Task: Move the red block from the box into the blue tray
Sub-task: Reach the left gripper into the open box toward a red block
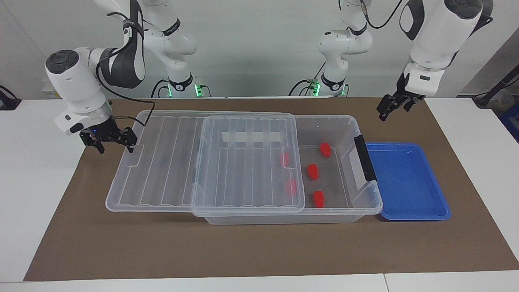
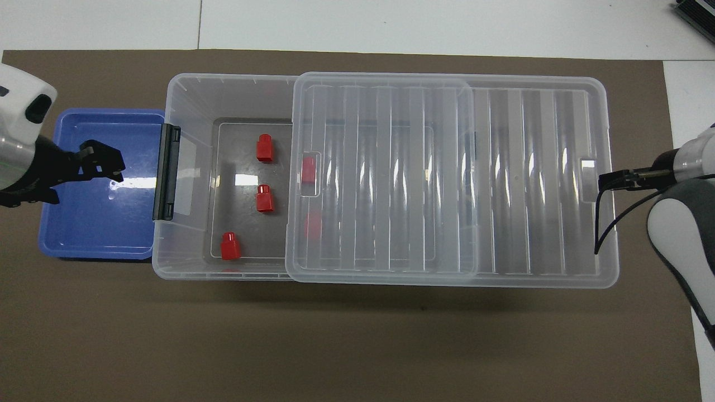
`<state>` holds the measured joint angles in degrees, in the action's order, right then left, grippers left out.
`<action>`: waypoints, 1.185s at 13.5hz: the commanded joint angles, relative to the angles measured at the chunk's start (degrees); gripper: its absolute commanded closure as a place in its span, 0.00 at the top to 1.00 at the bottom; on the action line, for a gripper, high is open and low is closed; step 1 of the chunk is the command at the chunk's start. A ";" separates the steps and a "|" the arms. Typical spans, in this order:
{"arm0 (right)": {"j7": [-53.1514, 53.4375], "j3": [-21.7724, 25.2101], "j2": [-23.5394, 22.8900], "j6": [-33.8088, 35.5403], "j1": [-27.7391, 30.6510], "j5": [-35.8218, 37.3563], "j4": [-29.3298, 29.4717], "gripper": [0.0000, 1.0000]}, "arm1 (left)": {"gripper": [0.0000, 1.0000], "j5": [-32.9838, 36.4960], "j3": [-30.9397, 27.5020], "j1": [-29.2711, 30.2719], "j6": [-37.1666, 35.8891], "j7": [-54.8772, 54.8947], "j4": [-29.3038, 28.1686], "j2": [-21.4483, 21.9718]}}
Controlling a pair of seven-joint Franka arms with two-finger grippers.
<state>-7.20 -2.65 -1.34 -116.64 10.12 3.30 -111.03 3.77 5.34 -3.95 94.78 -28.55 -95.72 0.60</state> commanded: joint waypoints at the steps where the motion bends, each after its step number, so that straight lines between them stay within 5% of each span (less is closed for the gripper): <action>1: 3.41 -0.61 1.95 4.47 0.25 -0.13 2.57 1.00 | 1.00 0.54 -0.59 -5.35 7.32 -8.43 -1.49 -4.27; 4: 8.59 -1.13 2.40 8.60 -1.24 -0.22 7.13 1.00 | 1.00 2.30 -0.68 -10.54 14.70 -11.42 -3.06 -9.91; 9: 13.35 -1.22 0.02 18.89 -3.26 -1.09 16.89 1.00 | 1.00 2.39 -0.42 -13.71 36.67 -11.62 -17.72 -12.56; 16: 23.20 -1.22 1.69 22.86 -8.71 -2.33 18.84 1.00 | 1.00 2.30 -0.42 -16.79 41.87 -11.09 -24.51 -12.82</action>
<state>14.53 -3.46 0.19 -95.07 1.47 1.27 -92.72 4.88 5.81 -19.57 133.51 -39.51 -117.34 -13.60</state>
